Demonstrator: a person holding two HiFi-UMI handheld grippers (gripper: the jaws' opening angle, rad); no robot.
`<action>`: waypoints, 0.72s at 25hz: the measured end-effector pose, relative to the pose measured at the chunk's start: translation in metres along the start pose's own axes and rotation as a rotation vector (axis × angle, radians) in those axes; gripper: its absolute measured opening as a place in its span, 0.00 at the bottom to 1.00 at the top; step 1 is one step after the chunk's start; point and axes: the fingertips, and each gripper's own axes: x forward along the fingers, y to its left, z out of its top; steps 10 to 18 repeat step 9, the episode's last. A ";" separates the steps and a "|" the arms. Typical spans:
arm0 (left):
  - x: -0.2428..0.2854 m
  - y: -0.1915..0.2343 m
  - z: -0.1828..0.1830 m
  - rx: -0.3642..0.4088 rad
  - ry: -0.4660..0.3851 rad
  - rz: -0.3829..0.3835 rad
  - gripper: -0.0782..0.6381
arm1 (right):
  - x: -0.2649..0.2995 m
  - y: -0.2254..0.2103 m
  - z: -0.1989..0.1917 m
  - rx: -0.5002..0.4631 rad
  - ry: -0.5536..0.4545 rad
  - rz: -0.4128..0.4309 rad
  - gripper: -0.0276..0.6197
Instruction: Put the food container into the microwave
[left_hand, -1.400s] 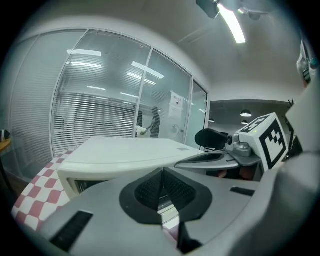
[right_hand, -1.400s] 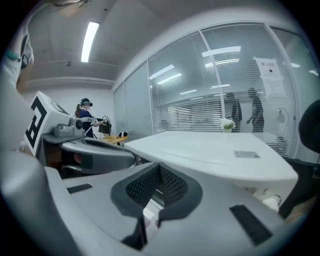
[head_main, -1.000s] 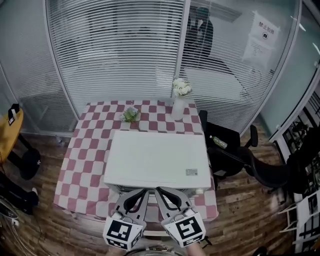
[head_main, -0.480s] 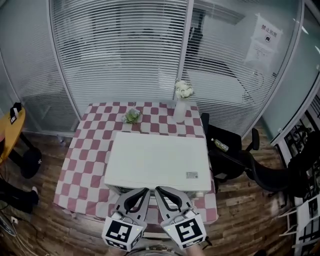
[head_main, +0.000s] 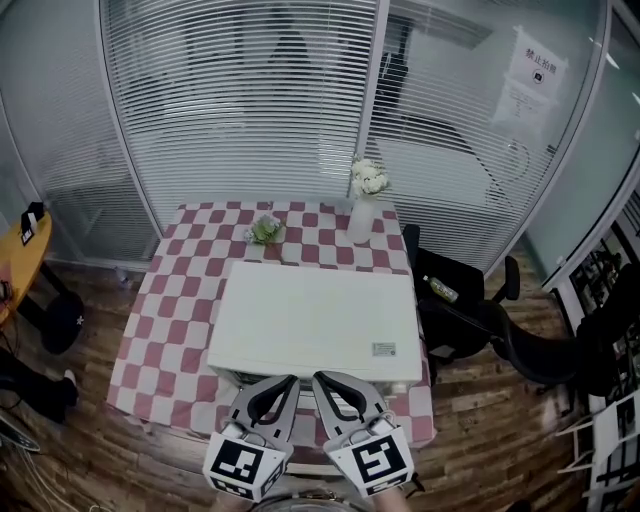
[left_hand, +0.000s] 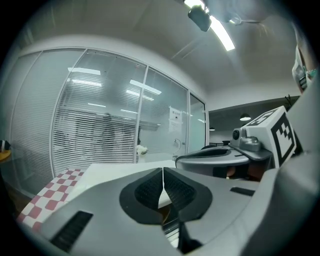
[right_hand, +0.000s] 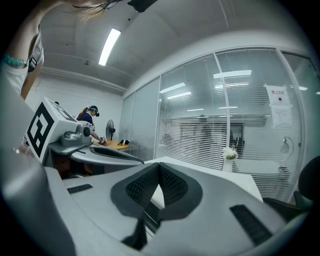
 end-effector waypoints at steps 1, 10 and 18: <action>0.000 0.000 0.000 0.000 0.001 0.000 0.13 | 0.000 0.000 -0.001 0.000 0.002 0.000 0.03; 0.002 -0.003 0.000 -0.003 -0.008 -0.003 0.13 | -0.001 0.001 -0.002 0.000 0.008 0.008 0.03; 0.002 -0.003 0.000 -0.003 -0.008 -0.003 0.13 | -0.001 0.001 -0.002 0.000 0.008 0.008 0.03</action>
